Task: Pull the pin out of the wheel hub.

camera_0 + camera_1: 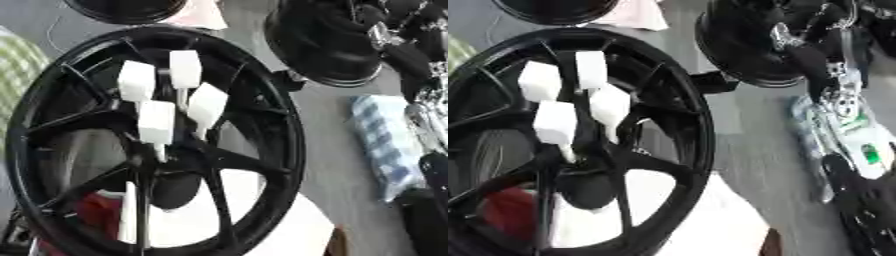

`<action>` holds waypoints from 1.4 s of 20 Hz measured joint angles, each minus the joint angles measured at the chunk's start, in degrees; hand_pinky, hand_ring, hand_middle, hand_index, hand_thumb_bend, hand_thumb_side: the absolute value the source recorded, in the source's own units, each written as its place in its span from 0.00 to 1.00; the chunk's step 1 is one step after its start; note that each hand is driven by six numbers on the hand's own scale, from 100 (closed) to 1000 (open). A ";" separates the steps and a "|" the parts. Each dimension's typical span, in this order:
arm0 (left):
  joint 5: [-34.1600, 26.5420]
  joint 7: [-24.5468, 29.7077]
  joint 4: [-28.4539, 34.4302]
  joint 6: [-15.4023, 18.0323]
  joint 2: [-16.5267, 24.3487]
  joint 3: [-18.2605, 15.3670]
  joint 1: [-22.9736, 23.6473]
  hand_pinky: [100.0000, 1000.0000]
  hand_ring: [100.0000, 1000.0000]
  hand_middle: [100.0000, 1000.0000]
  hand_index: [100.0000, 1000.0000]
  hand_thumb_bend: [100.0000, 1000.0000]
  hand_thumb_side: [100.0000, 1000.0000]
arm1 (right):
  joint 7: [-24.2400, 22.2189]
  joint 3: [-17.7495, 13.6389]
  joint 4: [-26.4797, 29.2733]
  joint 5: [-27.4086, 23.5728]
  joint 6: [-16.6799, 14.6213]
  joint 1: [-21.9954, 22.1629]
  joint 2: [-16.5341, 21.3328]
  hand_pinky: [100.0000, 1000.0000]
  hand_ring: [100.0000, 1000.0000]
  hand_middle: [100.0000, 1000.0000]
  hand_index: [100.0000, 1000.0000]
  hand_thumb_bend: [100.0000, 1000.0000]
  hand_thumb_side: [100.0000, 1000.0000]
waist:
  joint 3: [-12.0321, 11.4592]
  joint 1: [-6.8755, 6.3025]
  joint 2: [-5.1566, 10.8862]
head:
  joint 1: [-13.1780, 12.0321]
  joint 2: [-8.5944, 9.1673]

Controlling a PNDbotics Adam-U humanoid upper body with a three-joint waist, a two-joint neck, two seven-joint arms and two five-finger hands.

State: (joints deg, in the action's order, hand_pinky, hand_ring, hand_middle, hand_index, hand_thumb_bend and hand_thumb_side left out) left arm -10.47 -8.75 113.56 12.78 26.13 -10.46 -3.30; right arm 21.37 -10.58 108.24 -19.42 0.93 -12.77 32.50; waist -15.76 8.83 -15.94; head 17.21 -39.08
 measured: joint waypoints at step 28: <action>22.31 17.78 0.20 0.11 36.22 19.72 -5.65 0.83 0.78 0.72 0.83 0.08 0.71 | -0.85 0.43 0.31 1.31 0.70 1.49 4.10 0.61 0.54 0.42 0.57 0.26 0.04 | 1.16 -3.52 0.39 | 3.78 0.19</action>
State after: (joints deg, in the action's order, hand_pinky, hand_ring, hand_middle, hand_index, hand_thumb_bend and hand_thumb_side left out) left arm 11.85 9.04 113.76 12.89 62.35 9.27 -8.94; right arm 20.53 -10.15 108.56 -18.12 1.63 -11.28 36.59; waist -14.59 5.31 -15.55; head 20.99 -38.89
